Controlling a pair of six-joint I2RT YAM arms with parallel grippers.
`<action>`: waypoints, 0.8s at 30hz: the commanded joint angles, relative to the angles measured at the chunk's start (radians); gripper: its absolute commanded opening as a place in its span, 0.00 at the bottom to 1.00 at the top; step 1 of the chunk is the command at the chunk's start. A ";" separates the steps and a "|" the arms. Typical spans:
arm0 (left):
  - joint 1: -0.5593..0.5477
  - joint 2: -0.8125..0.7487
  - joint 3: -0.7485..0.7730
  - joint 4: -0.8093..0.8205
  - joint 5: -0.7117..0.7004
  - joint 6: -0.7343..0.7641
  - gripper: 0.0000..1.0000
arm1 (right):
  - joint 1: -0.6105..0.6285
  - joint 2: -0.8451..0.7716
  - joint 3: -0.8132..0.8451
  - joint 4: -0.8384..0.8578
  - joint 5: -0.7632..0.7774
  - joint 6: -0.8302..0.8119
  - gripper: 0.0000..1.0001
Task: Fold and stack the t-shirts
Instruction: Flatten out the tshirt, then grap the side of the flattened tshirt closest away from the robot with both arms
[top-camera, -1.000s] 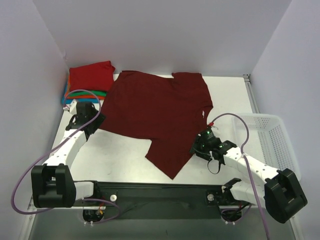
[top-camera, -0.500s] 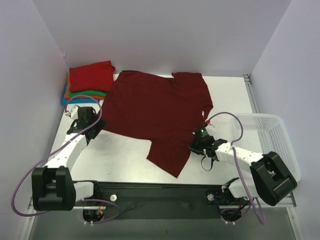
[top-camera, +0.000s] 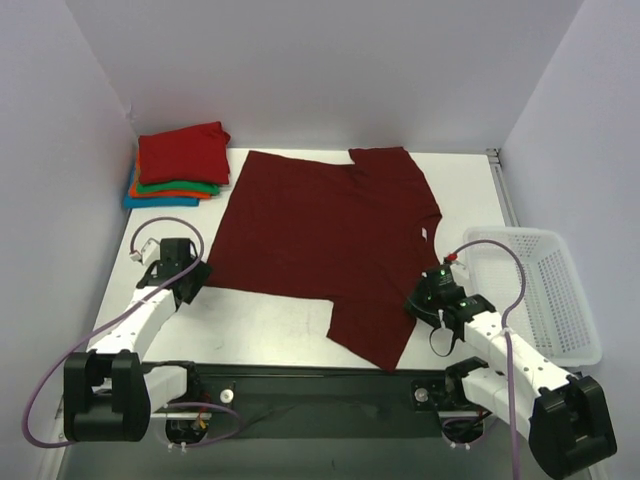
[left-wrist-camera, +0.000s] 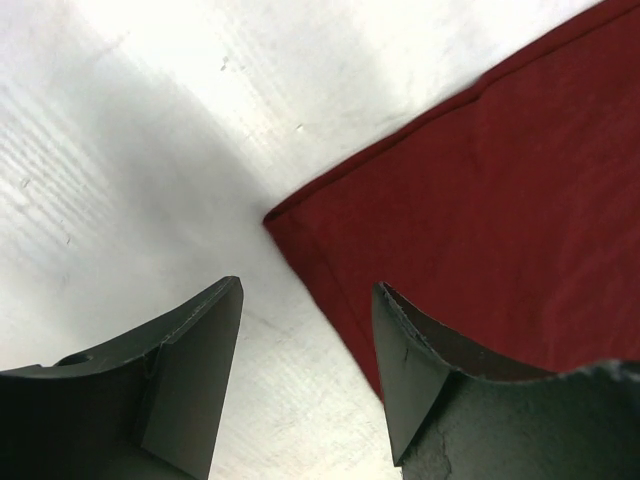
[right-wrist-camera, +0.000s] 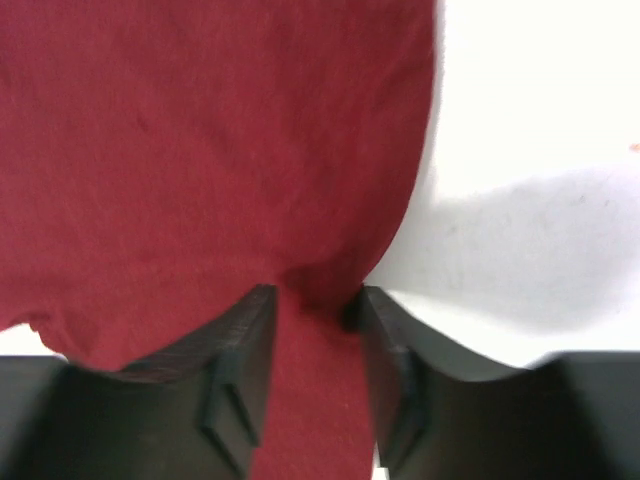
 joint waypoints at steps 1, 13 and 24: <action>-0.011 -0.016 -0.032 0.015 -0.021 -0.057 0.65 | 0.001 -0.015 0.036 -0.099 -0.067 -0.044 0.42; -0.034 0.046 -0.085 0.136 -0.095 -0.187 0.59 | 0.201 -0.134 0.078 -0.235 -0.017 0.042 0.50; -0.034 0.174 -0.058 0.216 -0.087 -0.169 0.28 | 0.588 -0.157 0.013 -0.370 0.121 0.321 0.50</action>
